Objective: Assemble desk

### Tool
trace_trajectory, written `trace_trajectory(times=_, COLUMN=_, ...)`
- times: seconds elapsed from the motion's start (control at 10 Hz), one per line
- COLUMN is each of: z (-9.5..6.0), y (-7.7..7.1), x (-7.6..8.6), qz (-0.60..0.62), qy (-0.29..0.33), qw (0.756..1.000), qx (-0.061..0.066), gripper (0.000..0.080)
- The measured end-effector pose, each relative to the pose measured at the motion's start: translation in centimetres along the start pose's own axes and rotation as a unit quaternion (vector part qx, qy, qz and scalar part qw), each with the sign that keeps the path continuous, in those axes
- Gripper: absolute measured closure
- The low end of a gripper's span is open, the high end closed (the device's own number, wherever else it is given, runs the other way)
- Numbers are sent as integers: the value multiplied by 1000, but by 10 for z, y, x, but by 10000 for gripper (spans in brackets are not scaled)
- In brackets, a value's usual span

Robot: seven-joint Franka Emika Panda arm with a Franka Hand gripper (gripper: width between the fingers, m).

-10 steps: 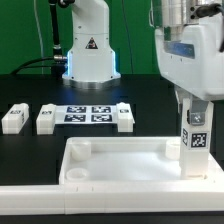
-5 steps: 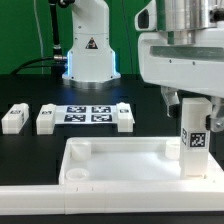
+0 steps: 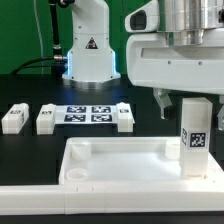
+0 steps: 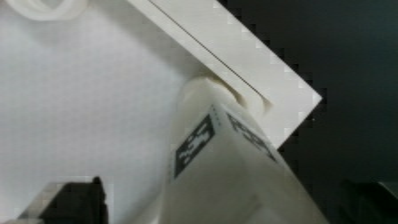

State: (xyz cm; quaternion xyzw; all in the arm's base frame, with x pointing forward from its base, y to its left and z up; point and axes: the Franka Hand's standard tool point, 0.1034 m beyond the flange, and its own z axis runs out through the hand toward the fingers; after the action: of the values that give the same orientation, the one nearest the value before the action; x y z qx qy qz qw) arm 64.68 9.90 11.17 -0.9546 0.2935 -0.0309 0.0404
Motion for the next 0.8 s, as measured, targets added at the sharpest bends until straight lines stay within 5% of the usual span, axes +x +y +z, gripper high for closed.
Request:
trace_trajectory(times=0.4, z=-4, y=-6, x=-1, qz=-73, qy=7, qw=997, qx=-6, gripper=160)
trace_trajectory(times=0.5, z=-4, y=-6, x=-1, qz=-71, qy=7, qw=997, qx=-6, gripper=375)
trace_trajectory(times=0.6, z=-4, y=-7, x=-1, qz=-37, qy=6, qw=999, qx=-5, gripper=375)
trace_trajectory(times=0.7, z=-4, y=-6, x=-1, qz=0, qy=6, qw=1000, qx=-5, gripper=511)
trace_trajectory(times=0.8, z=-4, y=-6, x=-1, qz=22, qy=6, qw=1000, qx=-5, gripper=511)
